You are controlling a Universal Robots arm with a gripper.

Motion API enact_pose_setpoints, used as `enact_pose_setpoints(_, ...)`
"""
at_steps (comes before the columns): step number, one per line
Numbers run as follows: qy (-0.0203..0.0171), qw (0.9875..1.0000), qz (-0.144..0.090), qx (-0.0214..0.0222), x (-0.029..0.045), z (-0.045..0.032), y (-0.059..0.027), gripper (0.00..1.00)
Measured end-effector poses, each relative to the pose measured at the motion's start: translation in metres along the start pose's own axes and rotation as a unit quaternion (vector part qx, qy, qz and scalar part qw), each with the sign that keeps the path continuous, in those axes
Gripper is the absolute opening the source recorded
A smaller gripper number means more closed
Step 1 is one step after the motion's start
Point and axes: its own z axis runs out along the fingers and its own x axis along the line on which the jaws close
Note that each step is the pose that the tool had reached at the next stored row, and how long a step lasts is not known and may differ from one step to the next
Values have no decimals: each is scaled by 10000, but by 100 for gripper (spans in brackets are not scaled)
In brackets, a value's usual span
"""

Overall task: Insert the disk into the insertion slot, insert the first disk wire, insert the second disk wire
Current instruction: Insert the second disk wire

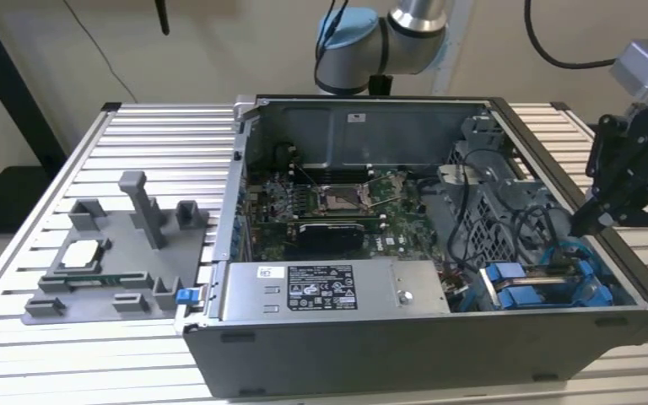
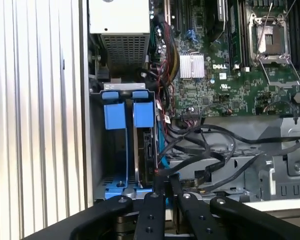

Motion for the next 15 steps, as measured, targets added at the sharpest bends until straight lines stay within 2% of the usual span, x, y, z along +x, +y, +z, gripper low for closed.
enact_pose_setpoints(5, 2, 10000, 0, 0, -3, -34, 137, 0)
enact_pose_setpoints(11, 1, 10000, 0, 8, 12, -20, 345, 0)
enact_pose_setpoints(13, -1, 10000, -4, 34, 15, -13, 385, 0)
enact_pose_setpoints(15, -6, 9999, -11, 103, 18, 2, 403, 0)
